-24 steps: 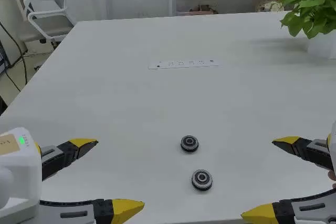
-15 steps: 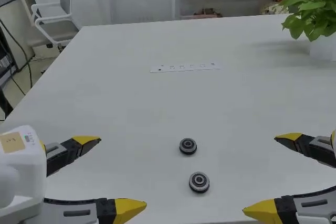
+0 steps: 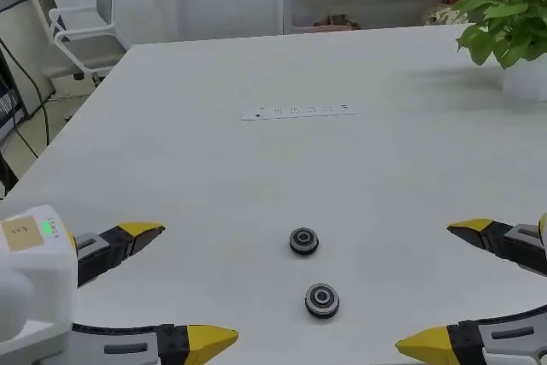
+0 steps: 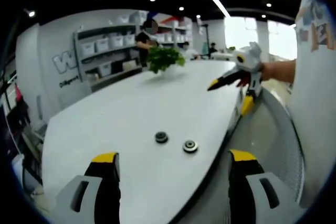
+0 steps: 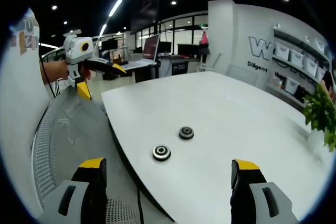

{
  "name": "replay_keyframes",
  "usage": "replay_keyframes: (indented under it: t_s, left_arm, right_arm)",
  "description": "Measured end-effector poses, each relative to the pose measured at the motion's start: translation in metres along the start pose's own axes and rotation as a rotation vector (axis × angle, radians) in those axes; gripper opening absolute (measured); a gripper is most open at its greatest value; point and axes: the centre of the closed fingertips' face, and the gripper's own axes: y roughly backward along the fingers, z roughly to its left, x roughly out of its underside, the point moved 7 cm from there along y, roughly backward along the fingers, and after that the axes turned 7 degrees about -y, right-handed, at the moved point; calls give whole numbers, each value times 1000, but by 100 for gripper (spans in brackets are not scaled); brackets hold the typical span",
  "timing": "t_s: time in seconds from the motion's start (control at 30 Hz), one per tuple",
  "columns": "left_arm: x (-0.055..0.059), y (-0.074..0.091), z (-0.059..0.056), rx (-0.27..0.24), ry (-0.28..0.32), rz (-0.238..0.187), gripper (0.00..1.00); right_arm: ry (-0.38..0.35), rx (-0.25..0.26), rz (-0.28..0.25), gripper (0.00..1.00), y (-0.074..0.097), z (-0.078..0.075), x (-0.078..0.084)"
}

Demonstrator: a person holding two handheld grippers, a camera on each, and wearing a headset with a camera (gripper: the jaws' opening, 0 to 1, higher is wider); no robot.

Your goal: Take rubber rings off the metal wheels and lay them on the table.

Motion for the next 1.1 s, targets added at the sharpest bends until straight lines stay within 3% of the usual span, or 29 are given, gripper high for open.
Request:
replay_keyframes:
  t_s: [0.7, 1.1]
  left_arm:
    - [7, -1, -2, 4, 25, 15, 85]
    - [3, -10, 6, 9, 6, 10, 84]
  right_arm:
    - [-5, -12, 22, 99, -5, 3, 2]
    - [-6, -23, 5, 98, -11, -4, -4]
